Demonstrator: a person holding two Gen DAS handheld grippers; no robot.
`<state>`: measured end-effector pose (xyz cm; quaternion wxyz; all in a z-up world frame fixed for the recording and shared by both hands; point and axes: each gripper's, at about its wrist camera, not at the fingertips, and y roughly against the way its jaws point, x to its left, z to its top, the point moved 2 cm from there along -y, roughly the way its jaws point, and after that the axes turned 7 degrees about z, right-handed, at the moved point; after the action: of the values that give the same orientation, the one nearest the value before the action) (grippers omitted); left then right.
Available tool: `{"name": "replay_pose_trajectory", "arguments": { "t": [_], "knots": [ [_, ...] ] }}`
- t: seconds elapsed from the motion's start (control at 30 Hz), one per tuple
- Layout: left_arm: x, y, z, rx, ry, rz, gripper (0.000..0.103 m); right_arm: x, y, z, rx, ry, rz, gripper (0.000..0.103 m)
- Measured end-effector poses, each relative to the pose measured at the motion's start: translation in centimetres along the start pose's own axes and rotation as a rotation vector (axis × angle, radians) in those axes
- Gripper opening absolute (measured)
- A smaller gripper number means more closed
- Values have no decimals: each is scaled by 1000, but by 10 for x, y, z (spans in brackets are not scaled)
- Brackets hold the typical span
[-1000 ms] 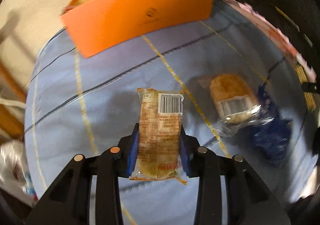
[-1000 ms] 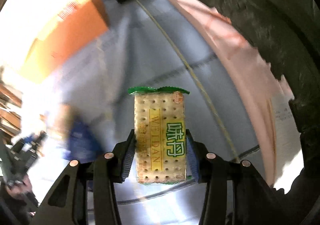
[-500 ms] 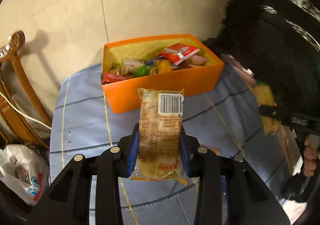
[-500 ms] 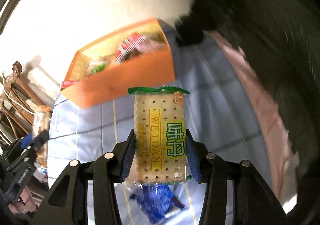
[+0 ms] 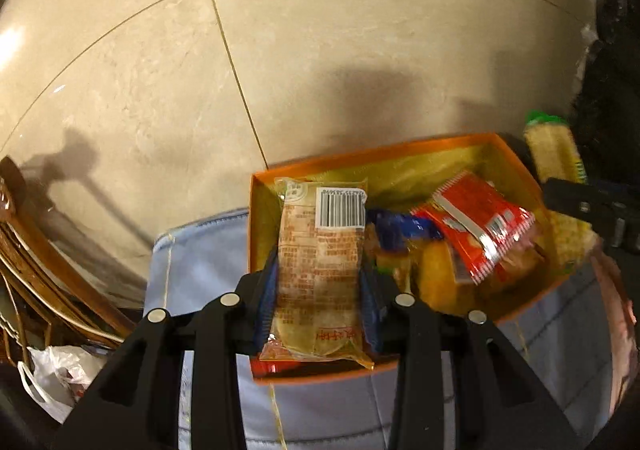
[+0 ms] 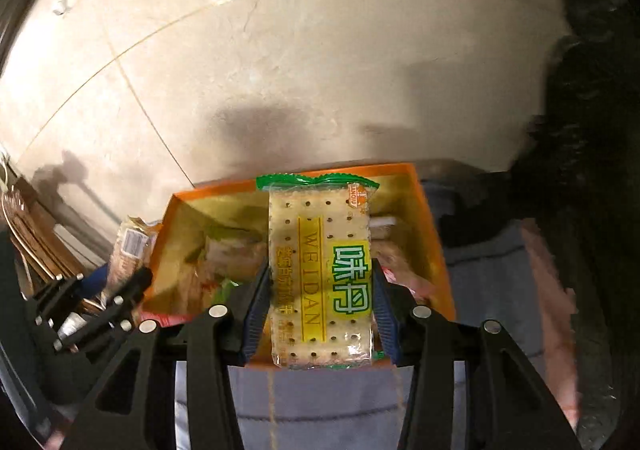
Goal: Organize snacks
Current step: 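Carry both snacks over the orange box and open both tools to drop them, then grasp the round wrapped bread with the left tool while the right tool grasps the blue snack bag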
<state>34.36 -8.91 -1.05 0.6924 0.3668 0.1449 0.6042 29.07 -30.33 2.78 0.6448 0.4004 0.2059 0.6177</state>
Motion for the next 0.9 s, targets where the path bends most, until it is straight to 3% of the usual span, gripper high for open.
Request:
{"name": "replay_pose_trajectory", "arguments": {
  "t": [0.1,0.13,0.17,0.2,0.23,0.27,0.33,0.43,0.5,0.63,0.7,0.8,0.9],
  "knots": [
    [-5,-8,0,8,-5,-19,35,-3,-11,8,-3,1,-21,48],
    [-6,-10,0,5,-3,-22,35,-3,-13,8,7,5,-10,52],
    [-6,-12,0,-2,13,-28,39,-4,-19,9,31,11,11,65],
    [-3,-13,2,-10,42,-20,75,-7,-25,10,57,11,19,97],
    [-1,-14,4,-20,71,0,95,-9,-24,9,53,8,-1,99],
    [1,-13,3,-50,90,8,99,-12,-22,9,41,15,-15,99],
    [2,-9,-1,-96,74,3,99,-15,-11,3,31,43,-54,99],
    [-5,-6,-14,-63,1,19,99,-21,18,-18,20,92,-122,99],
    [-8,1,-35,-30,-50,-13,99,-26,40,-44,33,135,-162,99],
    [-19,17,-101,18,-115,-137,99,-28,71,-143,143,256,-167,99],
    [-30,20,-137,58,-177,-167,99,-28,81,-198,133,264,-173,99],
    [-41,16,-177,140,-222,-193,99,-27,68,-282,279,168,-50,99],
    [-44,15,-200,207,-206,-219,99,-19,52,-329,311,183,-8,99]
  ]
}}
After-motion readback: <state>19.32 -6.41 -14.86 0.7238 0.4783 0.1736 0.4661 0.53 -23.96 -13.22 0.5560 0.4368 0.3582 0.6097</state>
